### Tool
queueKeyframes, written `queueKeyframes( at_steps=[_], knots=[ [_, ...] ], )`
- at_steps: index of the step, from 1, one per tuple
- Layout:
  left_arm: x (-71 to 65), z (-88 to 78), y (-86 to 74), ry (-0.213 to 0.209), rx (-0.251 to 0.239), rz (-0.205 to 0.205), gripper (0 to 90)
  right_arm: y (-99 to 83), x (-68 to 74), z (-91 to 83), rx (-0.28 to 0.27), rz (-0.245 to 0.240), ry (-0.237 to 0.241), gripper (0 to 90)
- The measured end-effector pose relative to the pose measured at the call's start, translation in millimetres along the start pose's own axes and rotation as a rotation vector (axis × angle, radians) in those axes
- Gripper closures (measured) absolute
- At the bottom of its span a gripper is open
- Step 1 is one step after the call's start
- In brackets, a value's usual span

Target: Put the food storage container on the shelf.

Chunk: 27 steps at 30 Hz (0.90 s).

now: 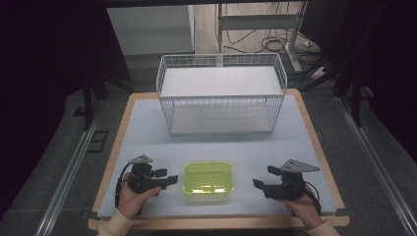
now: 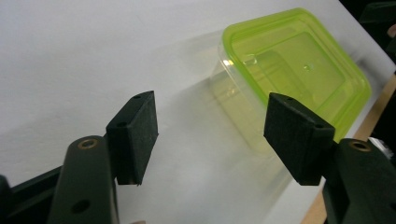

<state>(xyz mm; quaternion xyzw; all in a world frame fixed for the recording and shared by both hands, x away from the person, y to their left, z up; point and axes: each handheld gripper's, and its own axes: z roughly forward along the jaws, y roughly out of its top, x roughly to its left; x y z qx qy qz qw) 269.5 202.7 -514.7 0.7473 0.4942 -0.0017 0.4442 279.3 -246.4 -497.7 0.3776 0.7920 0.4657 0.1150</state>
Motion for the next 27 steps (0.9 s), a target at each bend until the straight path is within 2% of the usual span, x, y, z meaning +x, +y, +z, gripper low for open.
queueKeyframes(
  at_steps=[3,7,11,14,15,21,25,27],
  knots=[
    [-1.3,2.3,0.8,-0.022,0.012,-0.007,34.9,-0.6,5.0,4.8,0.02,-0.003,0.009,23.7],
    [-2.6,3.5,0.7,-0.023,0.019,-0.005,34.6,-0.4,9.9,13.4,0.044,0.03,0.061,26.3],
    [-2.1,5.8,2.0,-0.034,0.026,-0.016,34.6,1.0,15.3,22.0,0.066,0.057,0.092,28.7],
    [-2.4,6.9,2.6,-0.037,0.029,-0.017,35.0,2.3,16.0,25.3,0.07,0.075,0.097,30.1],
    [-3.2,8.0,2.9,-0.04,0.03,-0.015,35.2,3.2,16.0,28.3,0.069,0.104,0.114,31.3],
    [-6.8,8.1,4.1,-0.034,0.027,-0.003,35.6,6.0,16.4,32.5,0.067,0.133,0.135,33.0],
    [-8.6,9.5,5.8,-0.047,0.025,-0.007,35.9,8.3,17.3,35.5,0.063,0.14,0.142,34.2],
    [-9.8,12.1,7.1,-0.066,0.027,-0.017,36.4,10.6,18.6,39.8,0.067,0.151,0.16,36.4]
  ],
)
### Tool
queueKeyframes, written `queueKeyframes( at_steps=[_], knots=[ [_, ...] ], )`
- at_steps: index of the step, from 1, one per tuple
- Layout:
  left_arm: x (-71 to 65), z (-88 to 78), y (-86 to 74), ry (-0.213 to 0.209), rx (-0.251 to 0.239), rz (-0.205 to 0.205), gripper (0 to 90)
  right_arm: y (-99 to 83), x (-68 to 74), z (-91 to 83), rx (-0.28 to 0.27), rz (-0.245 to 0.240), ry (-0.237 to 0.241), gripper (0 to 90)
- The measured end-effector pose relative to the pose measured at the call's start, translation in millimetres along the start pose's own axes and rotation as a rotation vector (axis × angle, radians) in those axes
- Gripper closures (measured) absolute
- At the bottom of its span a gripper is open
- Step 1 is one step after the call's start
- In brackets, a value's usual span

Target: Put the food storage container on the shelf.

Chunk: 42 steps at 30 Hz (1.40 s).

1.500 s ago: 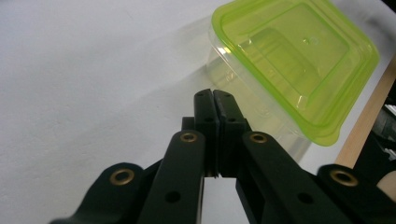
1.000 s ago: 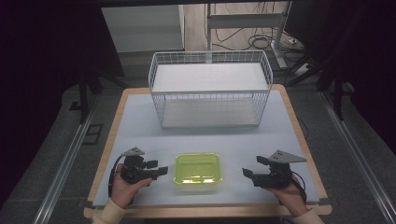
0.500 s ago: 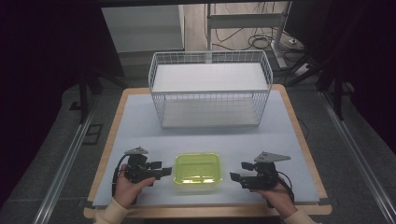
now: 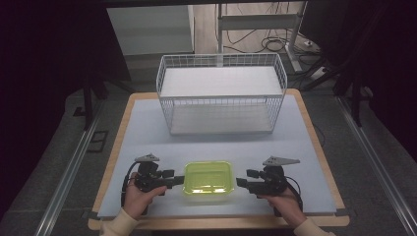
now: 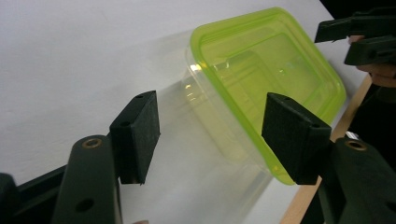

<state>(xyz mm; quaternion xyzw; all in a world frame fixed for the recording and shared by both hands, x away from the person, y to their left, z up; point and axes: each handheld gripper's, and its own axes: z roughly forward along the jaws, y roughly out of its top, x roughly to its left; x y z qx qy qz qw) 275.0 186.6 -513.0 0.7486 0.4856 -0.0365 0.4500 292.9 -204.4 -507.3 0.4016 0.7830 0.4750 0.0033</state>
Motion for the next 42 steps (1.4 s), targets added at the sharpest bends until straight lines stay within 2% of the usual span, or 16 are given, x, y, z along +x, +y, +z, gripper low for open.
queueKeyframes(
  at_steps=[10,16,18,25,27,29,31,33,36,42],
  knots=[
    [-3.8,11.6,3.2,-0.018,0.027,-0.014,39.7,4.7,-3.4,7.6,0.021,0.027,0.034,42.9],
    [-3.8,15.4,3.9,-0.032,0.026,-0.028,44.0,7.0,-5.3,14.9,0.045,0.073,0.062,46.4],
    [-3.2,16.0,3.8,-0.032,0.032,-0.025,44.8,7.2,-5.7,16.6,0.046,0.073,0.064,46.9],
    [-3.4,20.7,2.6,-0.043,0.055,-0.033,53.0,10.6,-6.8,26.7,0.074,0.117,0.12,53.6],
    [-5.0,20.9,2.2,-0.056,0.051,-0.033,60.4,10.7,-6.6,29.8,0.088,0.126,0.139,57.5],
    [-5.5,19.6,2.9,-0.056,0.048,-0.026,63.8,11.0,-5.7,33.4,0.106,0.14,0.168,64.4],
    [-5.7,19.2,2.5,-0.064,0.049,-0.04,65.7,11.6,-3.4,35.5,0.116,0.149,0.162,65.6],
    [-6.3,17.6,1.7,-0.073,0.043,-0.037,67.1,13.5,-3.4,34.4,0.122,0.172,0.164,68.7],
    [-10.9,14.0,1.4,-0.064,0.02,-0.022,70.9,14.4,-3.0,29.6,0.105,0.203,0.176,73.6],
    [-14.3,8.3,0.6,-0.052,-0.014,-0.006,78.5,16.8,3.1,21.6,0.082,0.196,0.172,79.8]
  ],
)
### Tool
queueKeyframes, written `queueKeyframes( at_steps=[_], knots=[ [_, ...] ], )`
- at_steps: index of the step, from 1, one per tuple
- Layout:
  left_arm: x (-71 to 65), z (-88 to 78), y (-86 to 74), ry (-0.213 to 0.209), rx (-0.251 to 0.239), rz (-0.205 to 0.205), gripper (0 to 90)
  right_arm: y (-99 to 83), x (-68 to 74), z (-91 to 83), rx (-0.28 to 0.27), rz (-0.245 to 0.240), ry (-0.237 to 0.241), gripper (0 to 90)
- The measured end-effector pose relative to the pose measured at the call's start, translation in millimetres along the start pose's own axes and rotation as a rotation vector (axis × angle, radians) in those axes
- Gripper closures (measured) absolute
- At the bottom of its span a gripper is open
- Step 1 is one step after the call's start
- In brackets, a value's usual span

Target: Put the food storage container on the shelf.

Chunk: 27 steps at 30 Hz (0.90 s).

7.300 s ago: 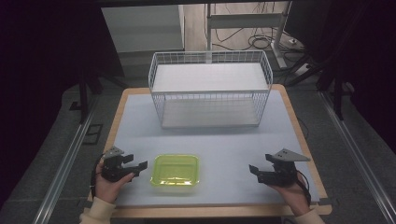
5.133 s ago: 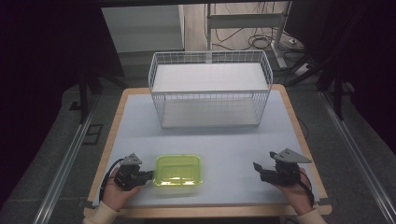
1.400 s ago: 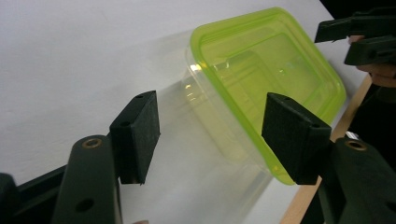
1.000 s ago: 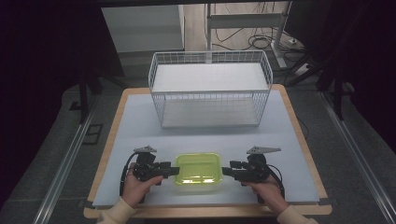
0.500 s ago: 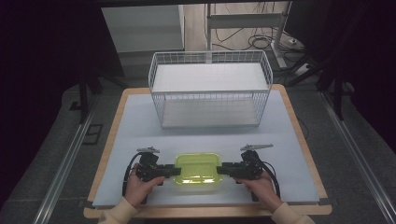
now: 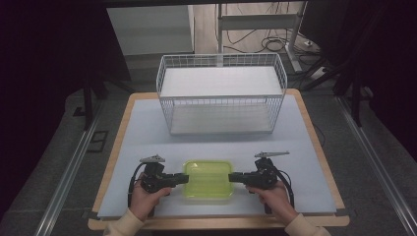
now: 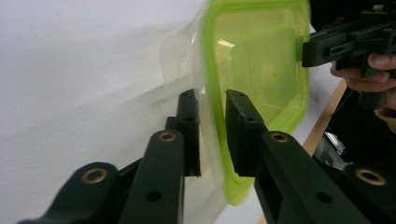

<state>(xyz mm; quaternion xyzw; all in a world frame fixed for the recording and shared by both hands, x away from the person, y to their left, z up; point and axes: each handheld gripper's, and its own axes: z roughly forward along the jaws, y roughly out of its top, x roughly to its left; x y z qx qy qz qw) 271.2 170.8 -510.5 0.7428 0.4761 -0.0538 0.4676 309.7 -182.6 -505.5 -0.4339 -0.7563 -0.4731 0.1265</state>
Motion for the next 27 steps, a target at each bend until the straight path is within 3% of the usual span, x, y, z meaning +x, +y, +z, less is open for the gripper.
queueKeyframes(
  at_steps=[2,17,27],
  knots=[
    [-1.7,-1.3,-0.7,0.005,-0.013,0.011,79.7,-0.4,3.4,-1.8,-0.01,-0.022,-0.013,81.3],
    [-10.4,-7.9,-0.4,-0.004,-0.051,0.052,79.5,0.7,6.5,-7.9,-0.034,-0.053,-0.003,81.1],
    [-13.8,-8.1,2.4,0.005,-0.055,0.075,79.3,1.9,8.6,-11.9,-0.065,-0.083,-0.007,80.9]
  ],
)
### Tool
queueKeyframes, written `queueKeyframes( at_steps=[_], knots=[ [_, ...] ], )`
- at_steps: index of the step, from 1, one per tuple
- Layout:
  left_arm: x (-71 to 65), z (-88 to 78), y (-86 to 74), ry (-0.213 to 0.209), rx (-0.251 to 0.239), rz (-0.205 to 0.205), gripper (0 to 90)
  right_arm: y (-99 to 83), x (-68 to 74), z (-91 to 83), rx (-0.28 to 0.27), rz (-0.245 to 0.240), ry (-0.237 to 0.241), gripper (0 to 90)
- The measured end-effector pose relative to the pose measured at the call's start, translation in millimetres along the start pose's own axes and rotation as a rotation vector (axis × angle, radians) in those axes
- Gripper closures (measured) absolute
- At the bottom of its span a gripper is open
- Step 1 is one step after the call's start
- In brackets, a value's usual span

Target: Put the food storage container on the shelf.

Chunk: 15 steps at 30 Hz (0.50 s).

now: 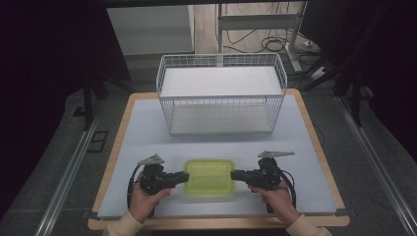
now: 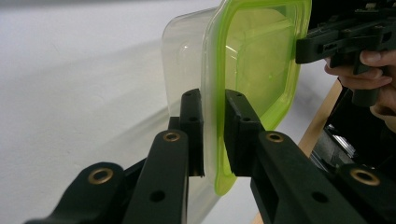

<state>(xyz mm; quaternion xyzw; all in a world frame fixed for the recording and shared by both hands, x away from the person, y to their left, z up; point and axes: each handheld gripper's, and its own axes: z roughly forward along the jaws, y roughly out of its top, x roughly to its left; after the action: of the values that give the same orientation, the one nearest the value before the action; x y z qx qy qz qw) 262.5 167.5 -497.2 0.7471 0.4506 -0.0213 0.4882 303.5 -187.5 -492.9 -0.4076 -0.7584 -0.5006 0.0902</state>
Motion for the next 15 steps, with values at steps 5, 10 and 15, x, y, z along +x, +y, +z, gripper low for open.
queueKeyframes(
  at_steps=[5,10,15],
  knots=[
    [-0.4,0.0,2.0,-0.004,-0.004,0.0,79.4,1.4,1.2,-2.2,-0.009,-0.007,-0.003,80.9],
    [-1.1,-0.1,3.8,-0.006,-0.007,0.003,79.5,2.6,2.9,-4.1,-0.015,-0.017,-0.007,80.8],
    [-3.0,1.0,9.4,-0.012,-0.012,0.011,79.5,6.4,4.6,-9.1,-0.032,-0.032,-0.015,80.8]
  ],
)
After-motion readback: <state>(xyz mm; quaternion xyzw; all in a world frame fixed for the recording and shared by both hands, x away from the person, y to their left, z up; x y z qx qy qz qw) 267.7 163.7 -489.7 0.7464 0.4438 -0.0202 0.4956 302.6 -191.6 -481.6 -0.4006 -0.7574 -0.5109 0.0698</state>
